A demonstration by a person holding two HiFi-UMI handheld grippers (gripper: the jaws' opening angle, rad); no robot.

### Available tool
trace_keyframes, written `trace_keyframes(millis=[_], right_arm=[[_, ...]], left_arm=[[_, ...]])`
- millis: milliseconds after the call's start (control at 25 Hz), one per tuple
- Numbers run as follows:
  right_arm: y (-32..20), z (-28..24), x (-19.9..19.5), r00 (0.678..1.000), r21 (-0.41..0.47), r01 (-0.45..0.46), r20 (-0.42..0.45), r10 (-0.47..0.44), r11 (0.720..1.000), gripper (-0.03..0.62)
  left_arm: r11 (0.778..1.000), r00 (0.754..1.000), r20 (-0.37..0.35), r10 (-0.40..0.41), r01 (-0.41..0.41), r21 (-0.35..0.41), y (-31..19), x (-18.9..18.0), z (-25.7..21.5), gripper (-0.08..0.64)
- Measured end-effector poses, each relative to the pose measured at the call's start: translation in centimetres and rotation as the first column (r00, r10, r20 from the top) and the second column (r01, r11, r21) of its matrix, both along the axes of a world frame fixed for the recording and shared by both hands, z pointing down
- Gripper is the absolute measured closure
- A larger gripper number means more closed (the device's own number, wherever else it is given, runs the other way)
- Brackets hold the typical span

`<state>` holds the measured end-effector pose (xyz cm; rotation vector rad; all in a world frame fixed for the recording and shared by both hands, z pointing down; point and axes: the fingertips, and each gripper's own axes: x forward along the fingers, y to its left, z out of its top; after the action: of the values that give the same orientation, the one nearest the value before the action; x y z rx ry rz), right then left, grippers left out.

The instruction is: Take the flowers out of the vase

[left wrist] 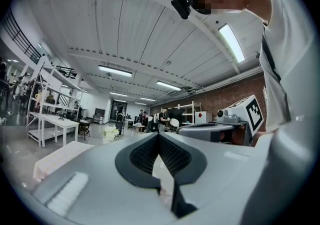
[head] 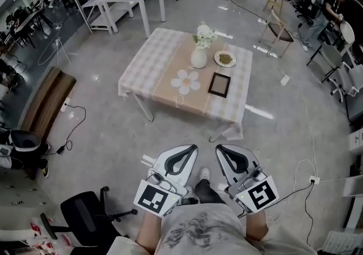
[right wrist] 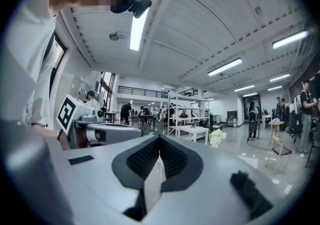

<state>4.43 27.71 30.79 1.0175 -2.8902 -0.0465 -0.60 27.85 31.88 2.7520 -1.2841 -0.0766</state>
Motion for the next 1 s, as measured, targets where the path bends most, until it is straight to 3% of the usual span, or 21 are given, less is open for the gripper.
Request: trace_keyframes(millis=[440,680,1000], right_arm=[[-6.4,0.1,1.2,0.999,0.005,0.048,0.012,-0.048,0.999,0.575],[-9.3,0.0,2.4,0.997,0.014,0.069,0.021,-0.069,0.998,0.577],[-12.2,-0.5,3.6,0.993,0.022,0.112,0.039,-0.113,0.993,0.576]], left_arm=[[0.999,0.999,0.031,-0.039,0.038,0.026,-6.3,1.4,0.4,0.551],[0.998,0.998,0.040,-0.057,0.058,-0.013,-9.0,2.6,0.3,0.551],[0.995,0.993,0.078,-0.092,0.089,0.032,-11.9,3.8,-0.3,0.551]])
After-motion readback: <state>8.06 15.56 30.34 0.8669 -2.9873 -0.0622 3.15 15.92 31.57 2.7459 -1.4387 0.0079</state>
